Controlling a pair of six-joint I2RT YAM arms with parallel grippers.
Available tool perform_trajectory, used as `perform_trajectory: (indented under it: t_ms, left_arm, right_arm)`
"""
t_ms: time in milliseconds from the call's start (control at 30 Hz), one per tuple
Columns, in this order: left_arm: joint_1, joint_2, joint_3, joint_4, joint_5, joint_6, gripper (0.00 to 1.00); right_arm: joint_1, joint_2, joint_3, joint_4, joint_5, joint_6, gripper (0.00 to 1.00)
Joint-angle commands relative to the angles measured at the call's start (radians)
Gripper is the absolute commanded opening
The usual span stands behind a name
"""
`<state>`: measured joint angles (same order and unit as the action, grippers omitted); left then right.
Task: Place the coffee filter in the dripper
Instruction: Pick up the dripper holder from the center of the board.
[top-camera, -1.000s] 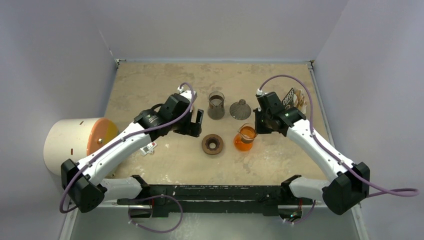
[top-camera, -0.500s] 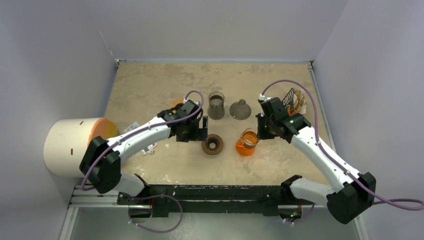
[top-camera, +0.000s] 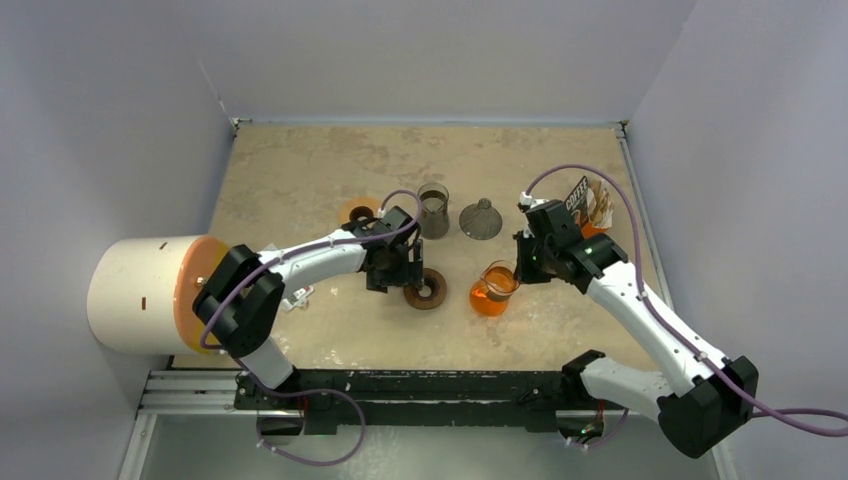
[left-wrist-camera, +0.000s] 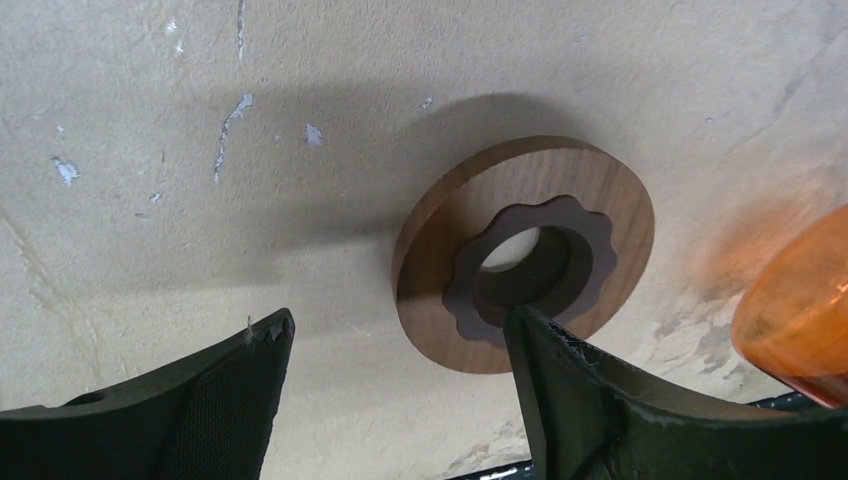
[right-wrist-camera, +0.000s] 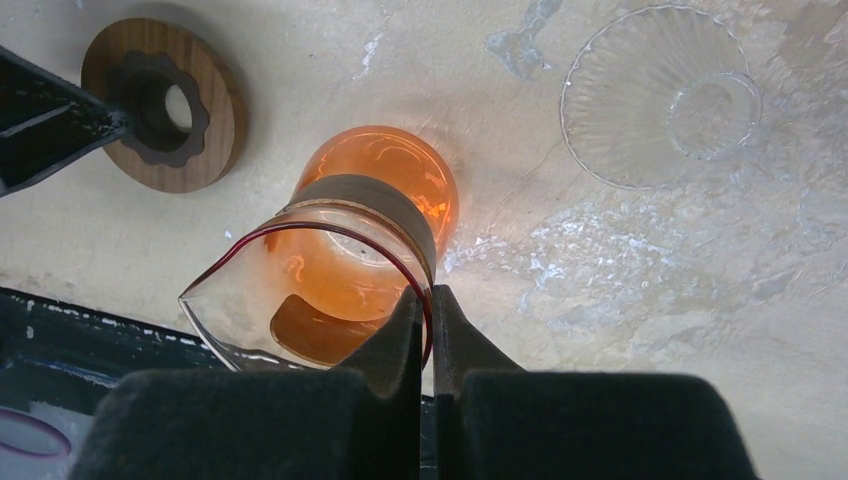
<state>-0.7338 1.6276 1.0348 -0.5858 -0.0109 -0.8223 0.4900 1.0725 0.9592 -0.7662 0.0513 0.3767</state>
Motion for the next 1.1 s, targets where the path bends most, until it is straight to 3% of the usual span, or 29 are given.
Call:
perform_trajectory:
  t_ms: [0,467,900,1067]
  left_arm:
    - [-0.006,0.037,0.034,0.041,0.006,-0.018,0.76]
    - [-0.022,0.123,0.081,0.04,0.006,-0.011,0.67]
    - [-0.029,0.137,0.09,0.038,0.006,0.0,0.44]
    - [-0.029,0.13,0.088,0.038,0.005,0.005,0.28]
  right_arm:
    - [0.003,-0.027,-0.004,0.015,-0.039,-0.003,0.0]
    - [0.008,-0.013,-0.01,0.01,-0.046,-0.013,0.0]
    - [0.015,-0.007,-0.016,0.018,-0.045,-0.007,0.0]
    - [0.019,0.004,-0.016,0.023,-0.048,-0.007,0.0]
